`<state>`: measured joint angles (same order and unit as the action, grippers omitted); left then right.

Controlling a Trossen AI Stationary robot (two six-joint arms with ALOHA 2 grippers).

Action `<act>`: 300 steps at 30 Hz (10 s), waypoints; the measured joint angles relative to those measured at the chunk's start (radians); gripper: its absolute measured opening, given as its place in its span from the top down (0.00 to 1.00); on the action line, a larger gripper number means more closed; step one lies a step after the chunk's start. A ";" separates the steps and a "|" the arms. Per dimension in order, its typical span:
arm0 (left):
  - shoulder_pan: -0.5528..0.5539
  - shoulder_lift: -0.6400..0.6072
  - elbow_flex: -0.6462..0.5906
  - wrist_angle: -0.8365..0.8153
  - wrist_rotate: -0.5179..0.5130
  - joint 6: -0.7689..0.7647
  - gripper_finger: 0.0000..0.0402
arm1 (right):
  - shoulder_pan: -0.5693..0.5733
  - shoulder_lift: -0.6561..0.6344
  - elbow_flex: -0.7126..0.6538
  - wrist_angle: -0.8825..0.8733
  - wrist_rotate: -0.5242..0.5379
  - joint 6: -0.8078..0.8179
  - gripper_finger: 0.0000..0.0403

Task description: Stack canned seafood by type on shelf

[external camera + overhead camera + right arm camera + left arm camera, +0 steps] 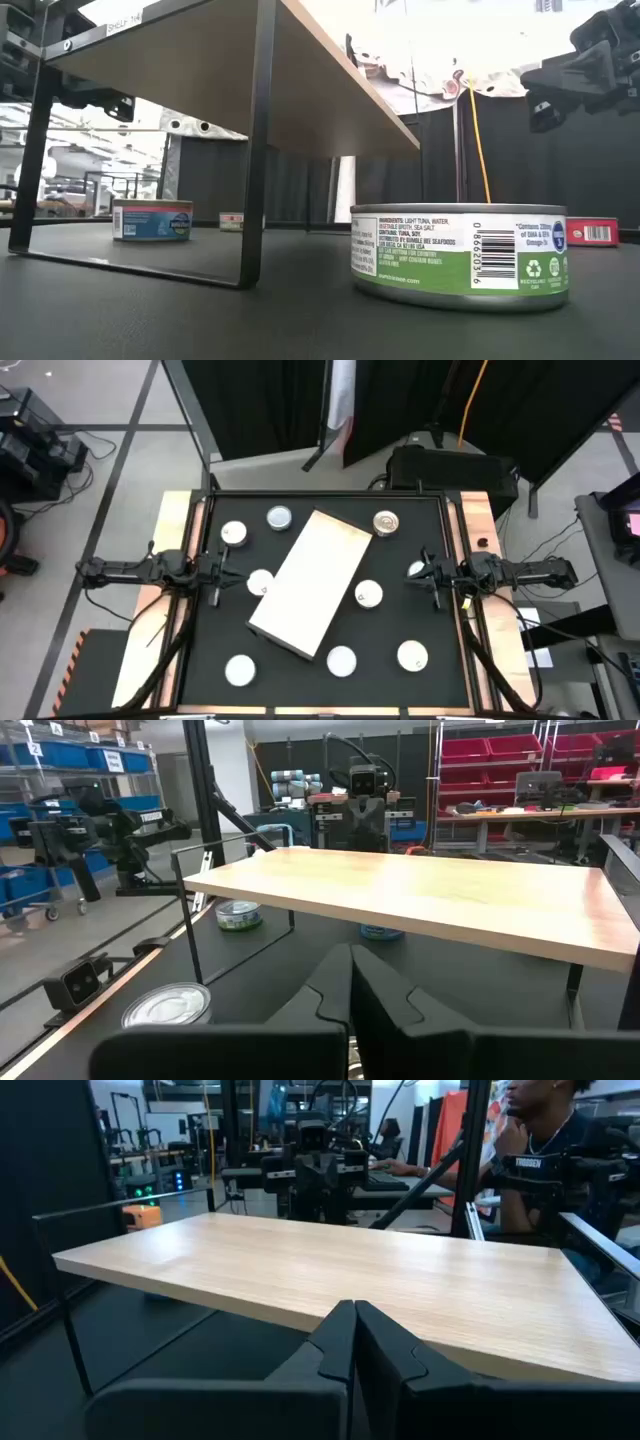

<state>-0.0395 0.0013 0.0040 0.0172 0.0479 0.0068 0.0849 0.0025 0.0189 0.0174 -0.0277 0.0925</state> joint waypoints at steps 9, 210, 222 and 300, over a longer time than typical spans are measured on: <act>0.000 0.000 0.000 0.000 0.000 0.000 0.96 | 0.000 0.000 0.000 0.000 0.000 0.000 1.00; 0.000 0.650 0.727 -0.176 -0.165 -0.050 0.99 | 0.001 0.443 0.969 -0.493 0.141 -0.107 1.00; 0.000 0.651 0.727 -0.164 -0.165 -0.051 0.99 | 0.003 0.910 1.325 -0.938 0.173 -0.070 1.00; 0.137 0.880 0.920 -0.547 -0.343 -0.073 0.96 | 0.177 1.039 0.818 -1.266 0.093 1.099 1.00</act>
<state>0.0978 0.8817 0.9245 -0.5299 -0.2955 -0.0658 0.2615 1.0413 0.8368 -1.2488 0.0651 1.1915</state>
